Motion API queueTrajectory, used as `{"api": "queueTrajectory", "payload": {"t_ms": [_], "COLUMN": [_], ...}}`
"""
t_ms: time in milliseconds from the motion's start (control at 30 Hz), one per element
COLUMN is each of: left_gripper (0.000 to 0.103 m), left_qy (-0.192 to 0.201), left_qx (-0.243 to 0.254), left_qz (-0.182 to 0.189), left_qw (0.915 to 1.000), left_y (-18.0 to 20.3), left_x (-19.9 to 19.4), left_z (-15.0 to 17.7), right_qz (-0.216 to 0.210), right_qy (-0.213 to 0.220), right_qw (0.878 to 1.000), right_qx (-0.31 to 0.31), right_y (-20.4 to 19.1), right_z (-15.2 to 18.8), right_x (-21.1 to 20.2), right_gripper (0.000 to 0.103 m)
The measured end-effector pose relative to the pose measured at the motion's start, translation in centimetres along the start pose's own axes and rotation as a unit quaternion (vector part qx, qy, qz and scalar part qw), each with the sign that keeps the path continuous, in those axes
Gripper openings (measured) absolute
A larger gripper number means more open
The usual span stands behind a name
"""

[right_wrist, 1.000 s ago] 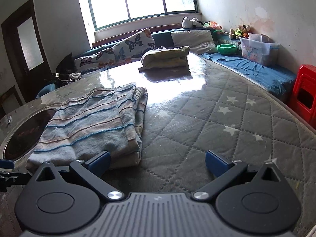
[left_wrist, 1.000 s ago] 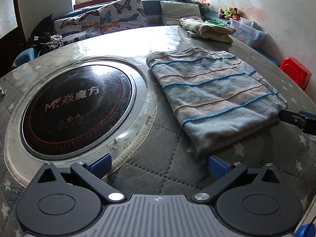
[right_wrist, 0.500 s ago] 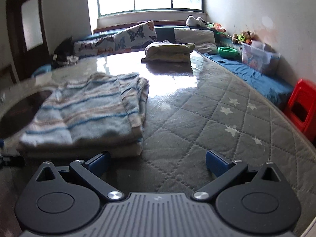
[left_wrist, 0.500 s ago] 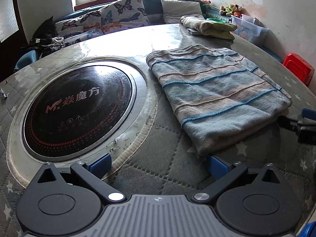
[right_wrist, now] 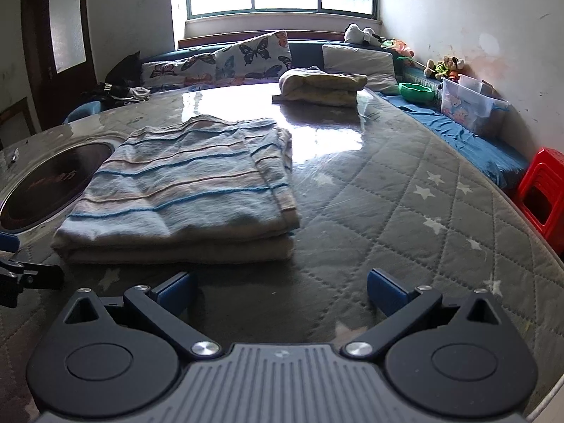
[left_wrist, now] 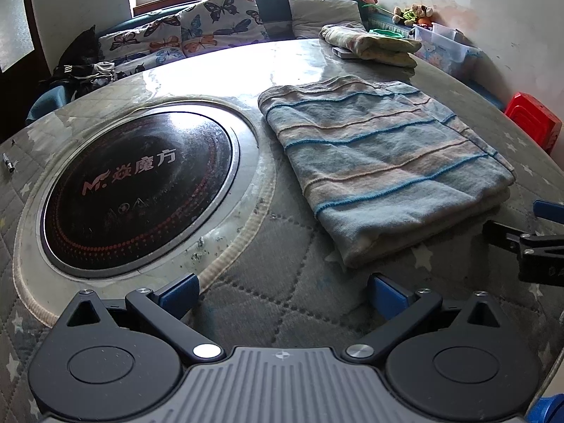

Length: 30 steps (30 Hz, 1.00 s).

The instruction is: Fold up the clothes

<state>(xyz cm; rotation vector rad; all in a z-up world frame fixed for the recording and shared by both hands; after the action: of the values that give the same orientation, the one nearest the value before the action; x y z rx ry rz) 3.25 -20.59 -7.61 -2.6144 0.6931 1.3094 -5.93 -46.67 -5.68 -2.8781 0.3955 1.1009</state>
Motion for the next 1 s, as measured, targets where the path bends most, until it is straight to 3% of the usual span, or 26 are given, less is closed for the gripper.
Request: {"api": "queueTrajectory", "payload": {"t_ms": [500,1000], "left_gripper": [0.103,0.103], "left_qy": [0.009,0.021], "left_qx": [0.01,0.022], "left_qz": [0.022,0.028], "left_qw": [0.9997,0.9991], "left_y": [1.7,2.7], "left_x": [-1.6,-3.0], "left_z": [0.5,1.0], "right_qz": [-0.019,-0.005], "right_qy": [-0.025,-0.013], "right_qw": [0.999,1.0], "right_qx": [0.043,0.017], "right_y": [-1.4,-2.9], "right_z": [-0.1,-0.5], "right_x": [-1.4,-3.4], "right_gripper": [0.103,0.103]}}
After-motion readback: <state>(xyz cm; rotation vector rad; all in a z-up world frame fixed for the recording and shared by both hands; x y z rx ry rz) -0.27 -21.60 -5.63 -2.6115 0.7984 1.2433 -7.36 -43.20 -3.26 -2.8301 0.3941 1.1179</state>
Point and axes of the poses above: each gripper's, at about its wrist camera, not at the fingertips, and x roughly the way its jaws point, y to its right, z to its underside, the point moved 9 cm from there along x, roughly the way its jaws point, and after that the axes turned 7 degrees about z, right-handed, at the moved point
